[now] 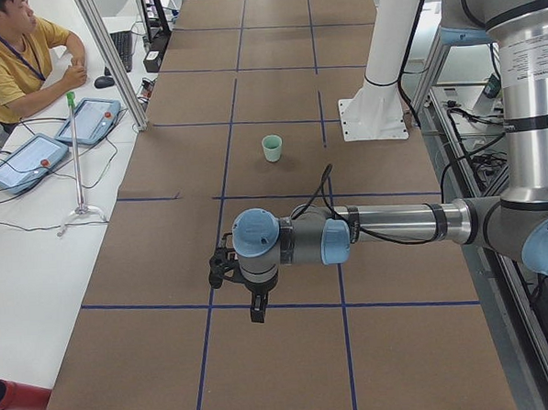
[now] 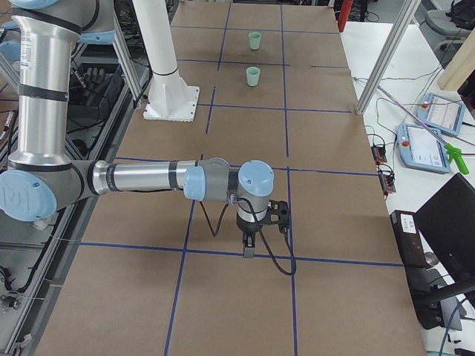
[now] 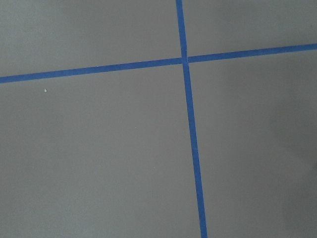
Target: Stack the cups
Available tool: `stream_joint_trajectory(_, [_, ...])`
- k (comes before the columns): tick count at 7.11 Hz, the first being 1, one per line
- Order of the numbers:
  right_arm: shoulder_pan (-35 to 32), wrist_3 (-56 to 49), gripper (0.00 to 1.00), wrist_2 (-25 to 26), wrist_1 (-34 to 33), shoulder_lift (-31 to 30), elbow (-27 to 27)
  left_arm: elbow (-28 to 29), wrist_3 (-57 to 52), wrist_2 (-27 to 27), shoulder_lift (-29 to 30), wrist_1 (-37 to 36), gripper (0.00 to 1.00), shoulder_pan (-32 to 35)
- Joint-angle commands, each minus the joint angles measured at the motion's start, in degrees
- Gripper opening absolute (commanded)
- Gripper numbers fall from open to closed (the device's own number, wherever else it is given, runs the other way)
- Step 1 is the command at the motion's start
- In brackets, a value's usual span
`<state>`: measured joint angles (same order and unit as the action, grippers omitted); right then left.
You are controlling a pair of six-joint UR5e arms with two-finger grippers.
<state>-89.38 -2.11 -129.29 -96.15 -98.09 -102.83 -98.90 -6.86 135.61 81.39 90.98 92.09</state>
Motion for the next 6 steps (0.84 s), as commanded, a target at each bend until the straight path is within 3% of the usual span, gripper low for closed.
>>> stream_joint_trajectory(1, [0.1, 0.0, 1.00, 0.0, 0.0, 0.0, 0.0, 0.0, 0.0, 0.0, 0.1, 0.2, 1.00, -0.1])
stream_joint_trajectory(5, [0.0, 0.0, 1.00, 0.0, 0.0, 0.0, 0.0, 0.5, 0.4, 0.1, 3.3, 0.1, 1.00, -0.9])
stream_joint_trajectory(6, [0.1, 0.0, 1.00, 0.0, 0.0, 0.0, 0.0, -0.6, 2.3, 0.3, 3.4, 0.2, 1.00, -4.2])
